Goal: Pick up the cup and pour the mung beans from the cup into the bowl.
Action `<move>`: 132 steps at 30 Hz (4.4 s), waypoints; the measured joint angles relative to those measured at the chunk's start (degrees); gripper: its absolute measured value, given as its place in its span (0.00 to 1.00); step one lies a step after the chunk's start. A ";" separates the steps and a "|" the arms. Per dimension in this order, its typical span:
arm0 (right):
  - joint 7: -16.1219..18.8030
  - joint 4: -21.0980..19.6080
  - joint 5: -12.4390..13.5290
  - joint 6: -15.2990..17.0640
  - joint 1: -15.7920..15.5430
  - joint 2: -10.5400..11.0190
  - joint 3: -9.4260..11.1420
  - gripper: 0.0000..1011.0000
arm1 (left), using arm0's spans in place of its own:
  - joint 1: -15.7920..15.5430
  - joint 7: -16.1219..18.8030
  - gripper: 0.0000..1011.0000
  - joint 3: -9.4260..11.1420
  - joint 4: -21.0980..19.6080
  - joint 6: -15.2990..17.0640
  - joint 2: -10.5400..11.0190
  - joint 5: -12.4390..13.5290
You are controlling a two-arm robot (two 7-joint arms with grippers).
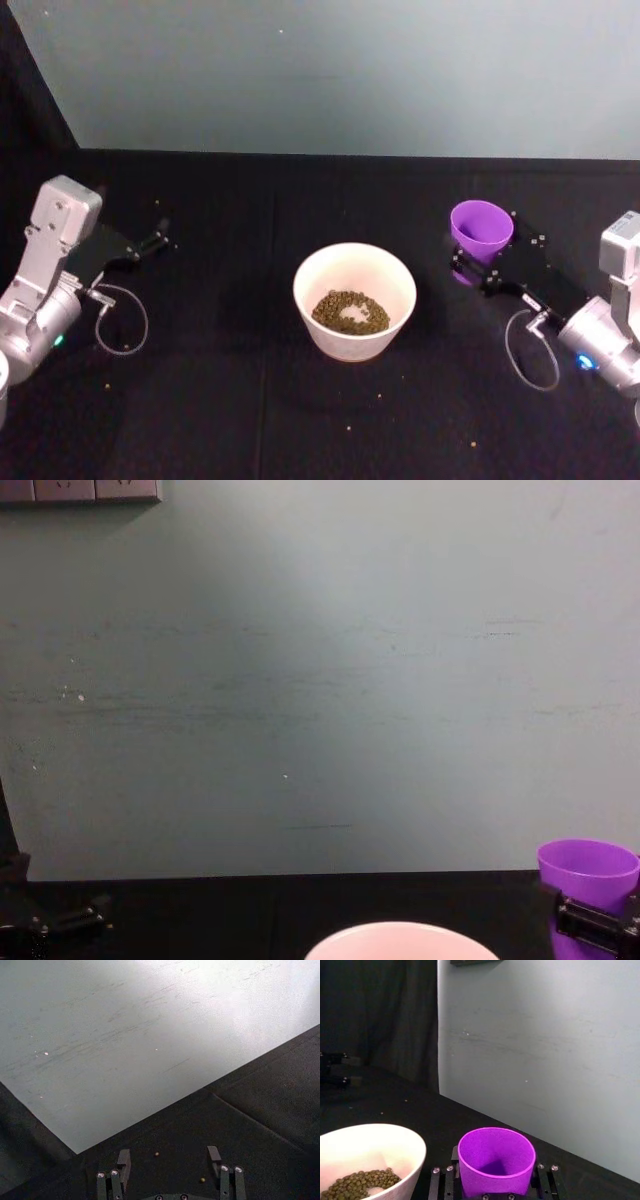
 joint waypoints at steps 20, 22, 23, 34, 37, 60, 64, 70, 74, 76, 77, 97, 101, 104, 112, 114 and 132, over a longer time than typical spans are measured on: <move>-0.26 -3.34 -0.42 3.04 -1.00 0.86 0.87 0.75 | 0.00 0.00 0.99 0.00 0.01 0.00 0.00 0.00; 0.78 -3.16 0.40 3.45 -1.02 0.69 1.19 0.75 | 0.00 0.00 0.99 0.00 0.01 0.00 0.00 0.00; 1.09 -3.04 0.65 3.59 -1.02 0.60 1.29 0.75 | 0.00 0.00 0.99 0.00 0.01 0.00 0.00 0.00; 3.66 -1.18 2.26 7.46 -0.25 -0.67 2.35 0.75 | 0.00 0.00 0.99 0.00 0.00 0.00 0.00 0.00; 4.08 -0.25 2.00 7.90 0.30 -1.34 2.37 0.75 | 0.00 0.00 0.99 0.00 0.01 0.00 0.00 0.00; 6.98 6.18 -1.27 7.10 1.83 -4.63 3.06 0.75 | 0.00 0.00 0.99 0.00 0.01 0.00 0.00 0.00; 7.94 6.78 -1.01 7.06 1.57 -4.88 3.76 0.75 | 0.00 0.00 0.99 0.00 0.00 0.00 0.00 0.00; 8.65 6.89 -0.86 7.20 1.36 -5.11 4.30 0.75 | 0.00 0.00 0.99 0.00 0.00 0.00 0.00 0.00; 8.64 6.89 -0.86 7.23 1.36 -5.11 4.26 0.75 | 0.00 0.00 0.99 0.00 0.00 0.00 0.00 0.00; 8.61 6.89 -0.86 7.25 1.37 -5.10 4.22 0.75 | 0.00 0.00 0.99 0.00 0.00 0.00 0.00 0.00; 8.61 6.89 -0.86 7.26 1.38 -5.10 4.19 0.75 | 0.00 0.00 0.99 0.00 0.00 0.00 0.00 0.00; 8.02 4.43 -0.95 7.44 0.14 -4.71 4.86 0.99 | 0.00 0.00 0.99 0.00 0.00 0.00 0.00 0.00; 7.36 0.96 -0.86 7.74 -1.65 -4.25 6.17 0.99 | 0.00 0.00 0.99 0.00 0.00 0.00 0.00 0.00; 6.82 -2.31 -0.54 8.21 -3.30 -3.83 7.37 0.99 | 0.00 0.00 0.99 0.00 0.00 0.00 0.00 0.00; 6.20 -9.95 1.23 8.89 -7.46 -2.94 10.69 0.99 | 0.00 0.00 0.99 0.00 0.00 0.00 0.00 0.00; 5.99 -11.04 1.53 9.04 -8.07 -2.81 11.20 0.99 | 0.00 0.00 0.99 0.00 0.00 0.00 0.00 0.00; -10.60 -19.10 -1.26 15.30 -14.06 -7.20 18.68 0.99 | 0.00 0.00 0.99 0.00 0.00 0.00 0.00 0.00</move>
